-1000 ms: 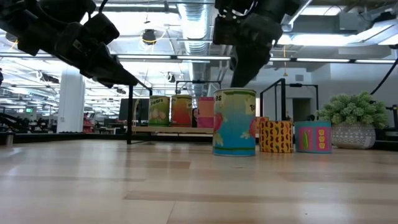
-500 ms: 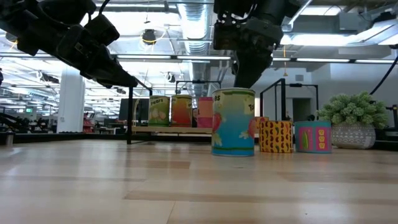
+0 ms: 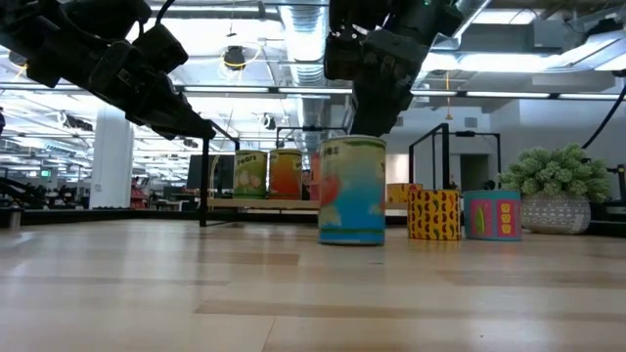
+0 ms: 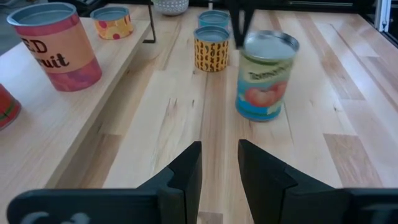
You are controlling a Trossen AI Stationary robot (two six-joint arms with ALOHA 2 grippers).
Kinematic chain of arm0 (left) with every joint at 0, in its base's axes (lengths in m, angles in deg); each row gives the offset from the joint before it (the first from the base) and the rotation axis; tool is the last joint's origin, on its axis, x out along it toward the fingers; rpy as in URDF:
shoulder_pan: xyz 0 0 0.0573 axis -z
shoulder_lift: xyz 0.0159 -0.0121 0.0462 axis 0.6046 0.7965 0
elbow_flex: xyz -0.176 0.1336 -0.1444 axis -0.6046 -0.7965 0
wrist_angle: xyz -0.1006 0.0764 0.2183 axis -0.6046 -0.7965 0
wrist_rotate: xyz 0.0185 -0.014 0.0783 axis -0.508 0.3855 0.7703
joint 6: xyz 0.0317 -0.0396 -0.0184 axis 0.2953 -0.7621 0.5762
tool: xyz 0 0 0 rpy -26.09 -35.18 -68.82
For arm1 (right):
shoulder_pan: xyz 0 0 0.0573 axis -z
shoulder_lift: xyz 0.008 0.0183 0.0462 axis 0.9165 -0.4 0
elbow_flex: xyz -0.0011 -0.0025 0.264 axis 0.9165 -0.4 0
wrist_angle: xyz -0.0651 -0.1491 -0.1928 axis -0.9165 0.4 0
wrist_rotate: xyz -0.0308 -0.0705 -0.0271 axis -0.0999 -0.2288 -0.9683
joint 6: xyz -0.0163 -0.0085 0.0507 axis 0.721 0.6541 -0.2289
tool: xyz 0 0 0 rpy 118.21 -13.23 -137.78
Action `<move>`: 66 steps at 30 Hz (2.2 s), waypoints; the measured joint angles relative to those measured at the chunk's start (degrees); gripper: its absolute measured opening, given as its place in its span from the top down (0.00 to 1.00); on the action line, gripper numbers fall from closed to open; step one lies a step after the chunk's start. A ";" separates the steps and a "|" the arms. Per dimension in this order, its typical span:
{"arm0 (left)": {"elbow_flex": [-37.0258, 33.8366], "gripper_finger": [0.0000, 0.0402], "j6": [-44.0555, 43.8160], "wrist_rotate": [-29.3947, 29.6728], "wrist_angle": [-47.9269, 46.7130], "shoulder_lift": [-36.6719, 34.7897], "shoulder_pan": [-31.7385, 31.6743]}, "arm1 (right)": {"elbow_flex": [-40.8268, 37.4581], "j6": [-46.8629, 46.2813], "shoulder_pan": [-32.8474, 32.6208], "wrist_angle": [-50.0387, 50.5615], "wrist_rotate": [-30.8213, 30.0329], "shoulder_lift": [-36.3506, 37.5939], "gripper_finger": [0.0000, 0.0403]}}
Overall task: Pick and place cans onto a shelf
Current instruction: Put the canned tomatoes on the shelf
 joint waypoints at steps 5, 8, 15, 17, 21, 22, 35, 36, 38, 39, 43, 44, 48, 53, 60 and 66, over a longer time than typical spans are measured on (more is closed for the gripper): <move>0.00 0.77 0.04 0.00 -0.02 0.00 0.01 | -0.15 0.97 1.12 -2.42 -0.56 -0.14 0.98; 0.00 0.77 0.05 0.00 -0.04 0.00 0.00 | 0.82 2.78 1.75 -3.28 -0.56 -0.20 0.99; 0.00 0.77 0.09 -0.02 -0.07 0.00 0.02 | 6.62 8.54 3.48 -3.74 -2.18 -0.21 0.99; 0.00 0.77 0.07 -0.02 -0.07 0.00 0.02 | 8.42 10.96 4.24 -4.25 -3.14 -0.18 0.99; 0.00 0.77 0.07 -0.02 -0.09 0.00 0.00 | 10.41 13.51 6.96 -6.58 -3.14 -0.18 0.99; 0.00 0.77 0.07 -0.02 -0.09 0.00 0.00 | 10.66 13.82 7.73 -7.10 -3.12 -0.18 0.99; 0.00 0.77 0.04 -0.02 -0.09 0.00 0.00 | 11.75 14.91 15.61 -15.39 1.39 -2.74 1.00; 0.00 0.77 0.04 -0.02 -0.09 0.00 0.00 | 12.72 15.44 15.84 -14.84 1.60 -3.20 1.00; 0.00 0.77 0.04 -0.04 -0.21 0.00 0.01 | 16.00 16.86 15.70 -16.13 1.80 -4.92 1.00; 0.00 0.77 0.07 -0.04 -0.22 0.00 0.01 | 17.71 17.45 15.65 -15.13 1.78 -5.63 1.00; 0.00 0.77 0.04 -0.04 -0.79 0.00 0.02 | 25.80 19.78 15.87 -9.54 1.73 -10.61 1.00; 0.00 0.77 0.05 -0.04 -0.82 -0.01 0.01 | 28.07 19.88 15.87 -6.74 1.73 -11.65 1.00; 0.00 0.77 0.04 -0.04 -1.51 -0.02 0.01 | 36.54 21.25 16.28 1.27 1.73 -16.46 1.00; 0.01 0.77 0.04 -0.04 -1.55 -0.02 0.00 | 44.03 22.67 16.62 6.07 1.56 -22.49 1.00; 0.02 0.77 0.04 -0.07 -2.56 -0.02 0.00 | 48.00 23.46 17.62 8.71 1.57 -25.98 1.00; 0.04 0.77 0.02 -0.09 -2.78 -0.02 0.02 | 48.19 23.70 18.60 8.11 1.58 -25.63 1.00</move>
